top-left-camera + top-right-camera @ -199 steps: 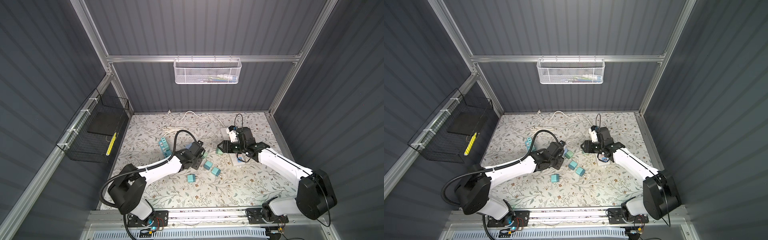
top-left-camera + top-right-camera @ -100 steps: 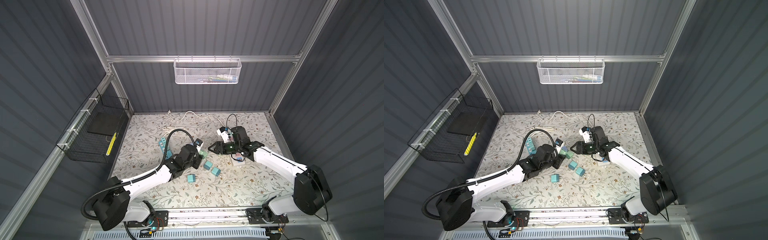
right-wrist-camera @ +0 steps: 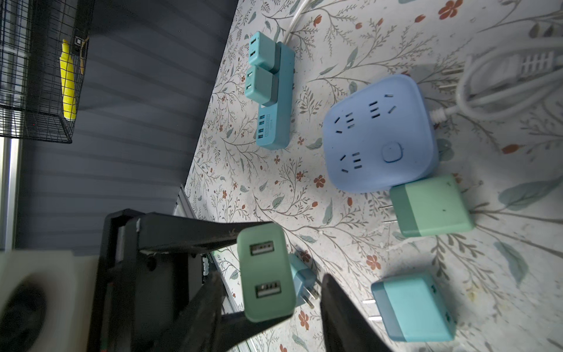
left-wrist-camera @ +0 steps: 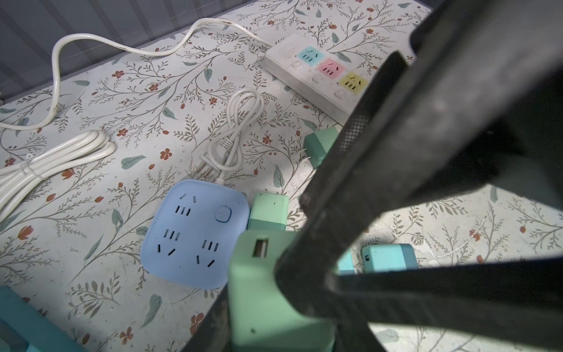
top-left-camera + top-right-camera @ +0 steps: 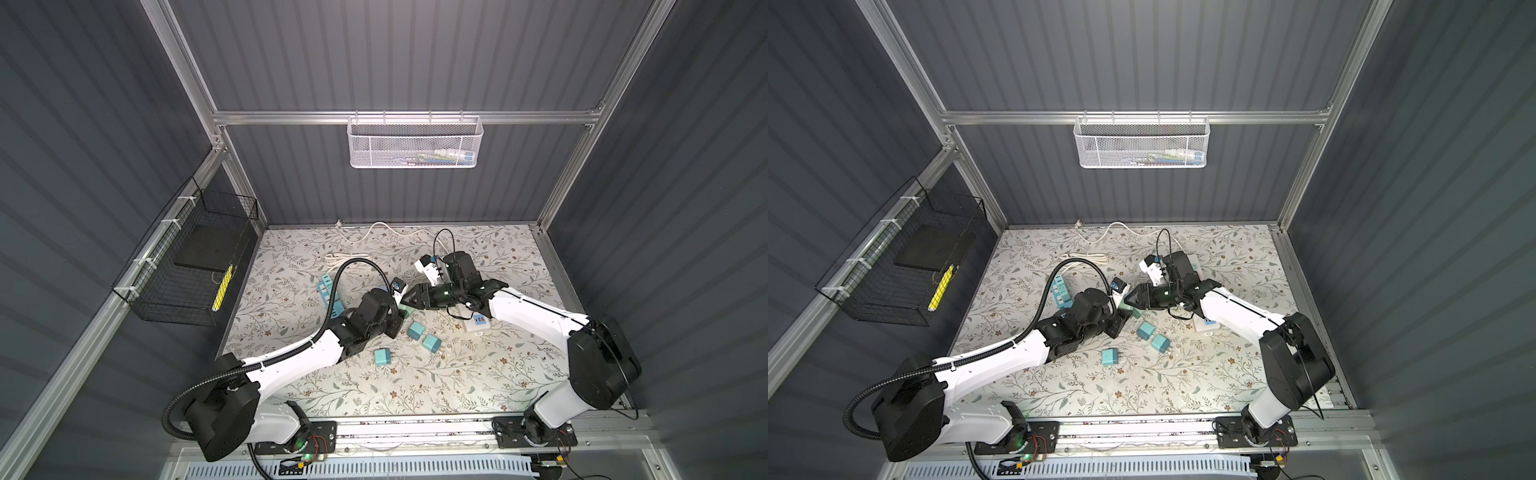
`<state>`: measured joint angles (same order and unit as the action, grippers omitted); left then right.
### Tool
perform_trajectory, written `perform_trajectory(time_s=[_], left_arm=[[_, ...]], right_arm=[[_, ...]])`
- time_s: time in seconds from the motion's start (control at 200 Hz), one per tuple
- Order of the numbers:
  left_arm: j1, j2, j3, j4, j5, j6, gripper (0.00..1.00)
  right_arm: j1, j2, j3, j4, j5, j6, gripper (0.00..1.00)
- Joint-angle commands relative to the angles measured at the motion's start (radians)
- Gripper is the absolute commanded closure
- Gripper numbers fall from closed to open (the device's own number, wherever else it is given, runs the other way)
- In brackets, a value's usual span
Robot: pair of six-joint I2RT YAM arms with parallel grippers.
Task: Insert the plug
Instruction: 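Carry green adapter with left gripper toward right gripper while right gripper reaches to meet it, then close right gripper on the green adapter while left gripper opens and withdraws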
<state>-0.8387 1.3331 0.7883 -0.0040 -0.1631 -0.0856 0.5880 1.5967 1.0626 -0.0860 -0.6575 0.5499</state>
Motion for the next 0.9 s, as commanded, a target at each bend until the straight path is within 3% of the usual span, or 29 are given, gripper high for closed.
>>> perform_trajectory(time_s=[0.0, 0.275, 0.425, 0.55, 0.665, 0.895], left_arm=[[-0.005, -0.027, 0.03, -0.004, 0.004, 0.015, 0.72], [-0.007, -0.022, 0.036, -0.005, -0.013, 0.023, 0.71], [-0.005, -0.02, 0.04, -0.005, -0.013, 0.026, 0.69], [-0.005, -0.021, 0.037, -0.007, -0.029, 0.026, 0.58], [-0.005, -0.04, 0.025, -0.001, -0.063, 0.015, 0.38], [-0.005, -0.109, -0.02, 0.003, -0.119, -0.029, 0.23]], right_arm=[[0.015, 0.021, 0.039, 0.019, -0.034, 0.005, 0.5], [0.033, 0.04, 0.034, 0.017, -0.034, 0.004, 0.58], [0.036, 0.041, 0.033, 0.01, -0.031, -0.006, 0.69], [0.035, 0.039, 0.033, 0.015, -0.027, -0.008, 0.76], [0.037, 0.036, 0.036, 0.024, -0.011, -0.01, 0.78], [0.085, 0.012, 0.046, 0.049, 0.134, -0.095, 0.82]])
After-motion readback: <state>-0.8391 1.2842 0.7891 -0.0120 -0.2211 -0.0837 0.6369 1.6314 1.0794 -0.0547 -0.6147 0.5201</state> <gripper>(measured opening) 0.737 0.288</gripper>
